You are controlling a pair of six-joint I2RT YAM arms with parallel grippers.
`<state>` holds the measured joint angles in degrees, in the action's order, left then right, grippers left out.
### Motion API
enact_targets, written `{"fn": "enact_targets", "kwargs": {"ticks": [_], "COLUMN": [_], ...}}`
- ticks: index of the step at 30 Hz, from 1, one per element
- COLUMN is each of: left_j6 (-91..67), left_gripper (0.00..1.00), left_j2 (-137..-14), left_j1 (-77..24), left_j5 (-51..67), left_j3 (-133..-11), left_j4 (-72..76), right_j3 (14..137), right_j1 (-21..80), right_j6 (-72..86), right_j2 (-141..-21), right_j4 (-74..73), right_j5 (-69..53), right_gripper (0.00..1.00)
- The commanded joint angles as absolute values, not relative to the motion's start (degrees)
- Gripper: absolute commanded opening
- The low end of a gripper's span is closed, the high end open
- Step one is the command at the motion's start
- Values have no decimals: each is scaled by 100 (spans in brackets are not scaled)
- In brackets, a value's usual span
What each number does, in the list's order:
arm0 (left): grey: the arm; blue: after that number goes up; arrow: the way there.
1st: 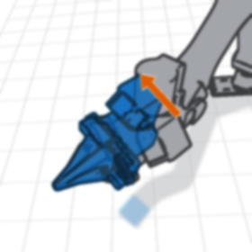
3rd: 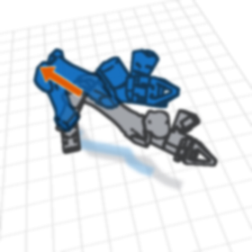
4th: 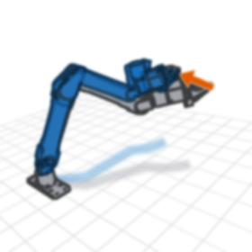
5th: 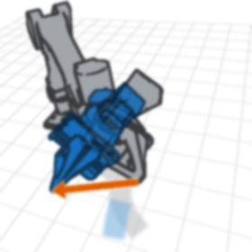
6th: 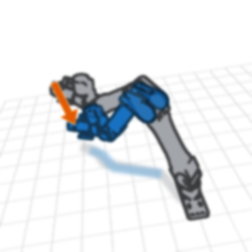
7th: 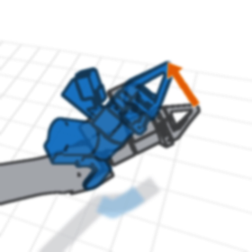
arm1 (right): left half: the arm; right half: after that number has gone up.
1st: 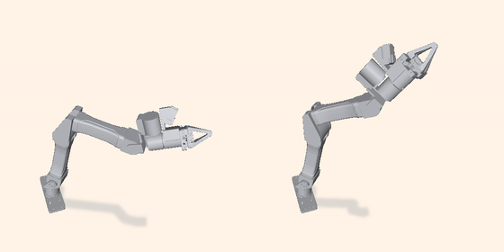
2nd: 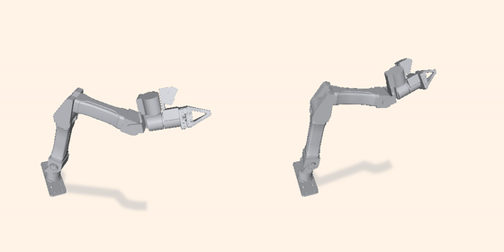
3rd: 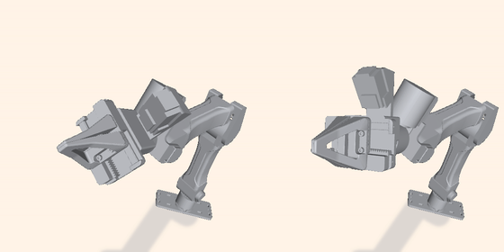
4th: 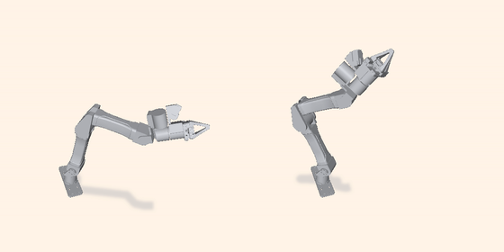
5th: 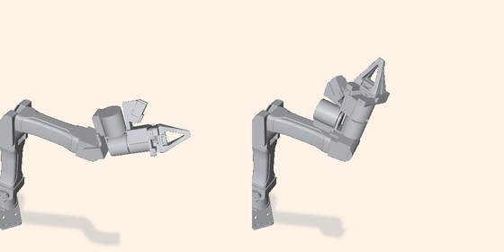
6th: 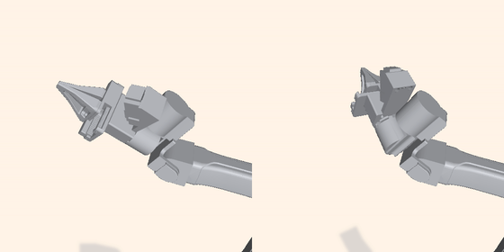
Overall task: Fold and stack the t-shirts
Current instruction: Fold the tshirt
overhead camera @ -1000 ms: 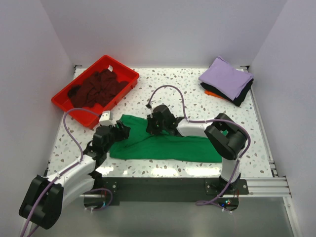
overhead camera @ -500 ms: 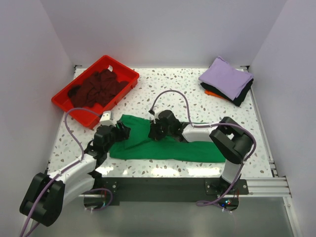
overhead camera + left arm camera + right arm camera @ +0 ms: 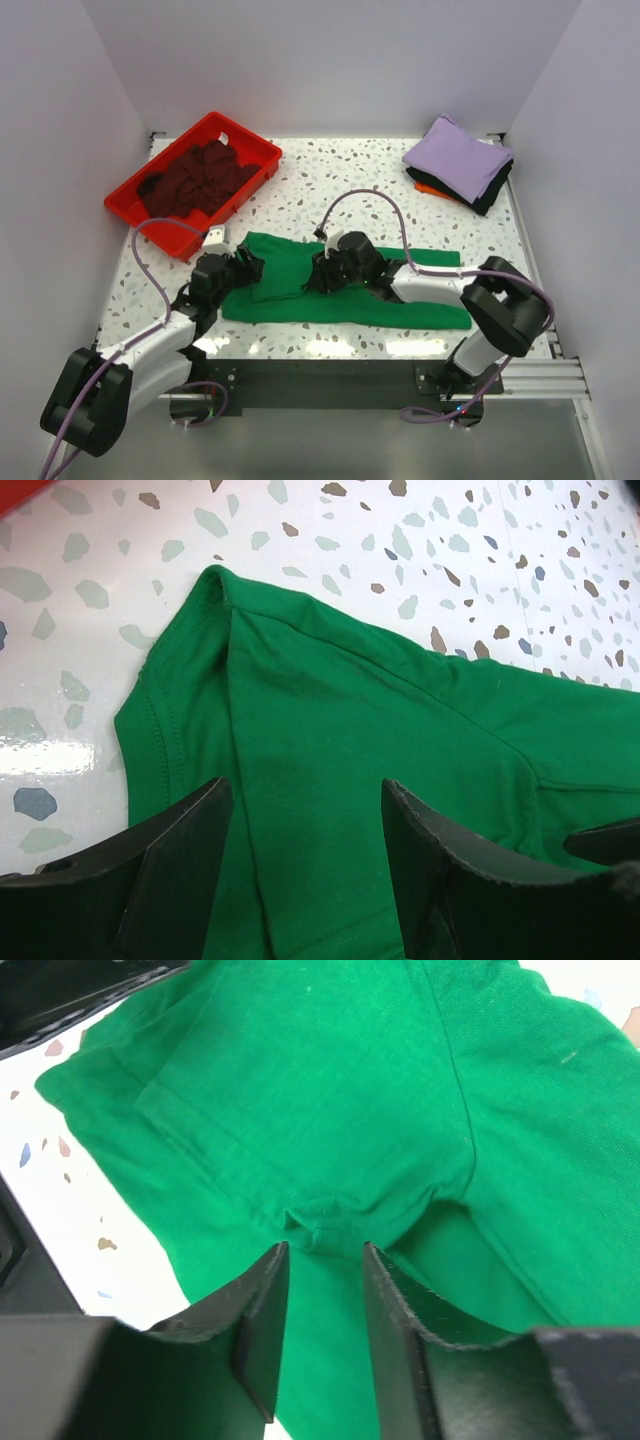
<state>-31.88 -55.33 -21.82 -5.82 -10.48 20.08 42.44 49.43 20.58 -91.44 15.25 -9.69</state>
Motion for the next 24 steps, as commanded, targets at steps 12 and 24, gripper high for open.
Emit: {"fn": "enact_targets", "kwargs": {"ticks": [12,24], "left_j6": [-2988,-2979], "left_gripper": [68,68], "left_j2": [-5607,-5616], "left_j1": [-2197,-2197], "left_j5": [-677,-598], "left_j3": [-1143,-1125], "left_j4": [2250,2303], "right_j3": [4771,4826], "right_j1": [4975,5124], "right_j6": [1793,2039], "right_j2": [-9235,-9915], "right_j4": [1880,2136], "right_j5": [-992,-1240], "right_gripper": [47,47]}}
